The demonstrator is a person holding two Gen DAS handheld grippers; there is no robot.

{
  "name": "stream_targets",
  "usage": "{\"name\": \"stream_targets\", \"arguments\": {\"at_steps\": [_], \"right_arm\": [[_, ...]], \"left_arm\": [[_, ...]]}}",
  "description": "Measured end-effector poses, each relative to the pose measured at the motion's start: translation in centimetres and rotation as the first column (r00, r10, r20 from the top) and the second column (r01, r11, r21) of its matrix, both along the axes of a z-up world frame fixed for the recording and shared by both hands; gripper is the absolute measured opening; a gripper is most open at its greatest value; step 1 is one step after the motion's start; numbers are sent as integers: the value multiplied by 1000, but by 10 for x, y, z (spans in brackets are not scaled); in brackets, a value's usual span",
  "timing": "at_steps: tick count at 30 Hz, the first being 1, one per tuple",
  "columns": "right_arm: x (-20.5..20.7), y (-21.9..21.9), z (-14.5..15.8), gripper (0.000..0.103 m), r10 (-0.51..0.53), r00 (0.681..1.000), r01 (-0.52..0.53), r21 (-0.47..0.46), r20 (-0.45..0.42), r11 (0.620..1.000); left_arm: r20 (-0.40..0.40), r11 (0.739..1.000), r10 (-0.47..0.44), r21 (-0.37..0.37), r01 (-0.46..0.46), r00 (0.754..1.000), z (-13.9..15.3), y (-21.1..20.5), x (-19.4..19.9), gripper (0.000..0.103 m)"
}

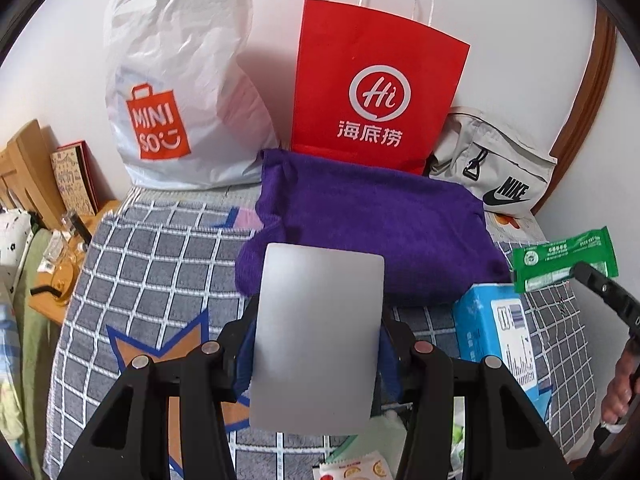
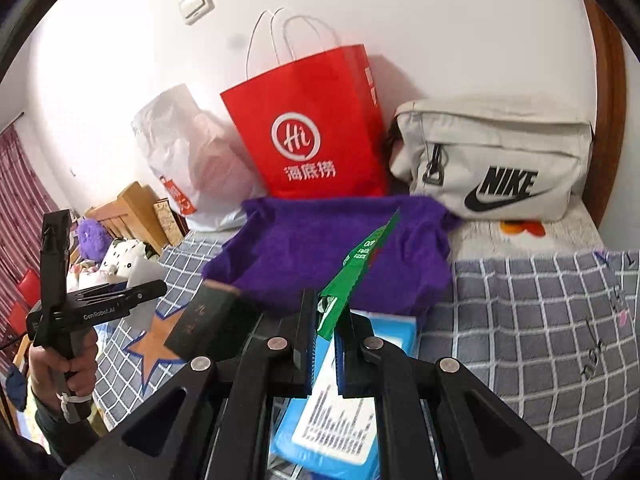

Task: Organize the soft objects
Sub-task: 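Carry the sponge over the purple towel while the right tool carries the green packet there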

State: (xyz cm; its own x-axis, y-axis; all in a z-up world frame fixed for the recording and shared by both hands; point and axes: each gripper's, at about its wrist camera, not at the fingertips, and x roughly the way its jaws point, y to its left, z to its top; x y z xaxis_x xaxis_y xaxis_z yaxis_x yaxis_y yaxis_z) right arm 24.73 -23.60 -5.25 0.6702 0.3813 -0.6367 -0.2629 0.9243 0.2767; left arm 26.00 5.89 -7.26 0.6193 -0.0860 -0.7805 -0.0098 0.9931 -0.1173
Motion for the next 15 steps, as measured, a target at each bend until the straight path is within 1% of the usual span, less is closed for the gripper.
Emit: {"name": "stream_targets", "arguments": {"at_steps": [6,12,15], "right_arm": [[24,-4,2,8,-1,1000,1,3,15,1000],[51,-3,-3,8,2,1000,-2,2,11,1000],[65,-1,-7,8,15,1000,-15,3,8,1000]], "left_arm": [[-11,1000,-5,26,5,1000,1,-5,23,48],[-18,999,-11,50,12,1000,-6,-6,49,48],[-32,999,1,45,1,999,-12,-3,64,48]]}}
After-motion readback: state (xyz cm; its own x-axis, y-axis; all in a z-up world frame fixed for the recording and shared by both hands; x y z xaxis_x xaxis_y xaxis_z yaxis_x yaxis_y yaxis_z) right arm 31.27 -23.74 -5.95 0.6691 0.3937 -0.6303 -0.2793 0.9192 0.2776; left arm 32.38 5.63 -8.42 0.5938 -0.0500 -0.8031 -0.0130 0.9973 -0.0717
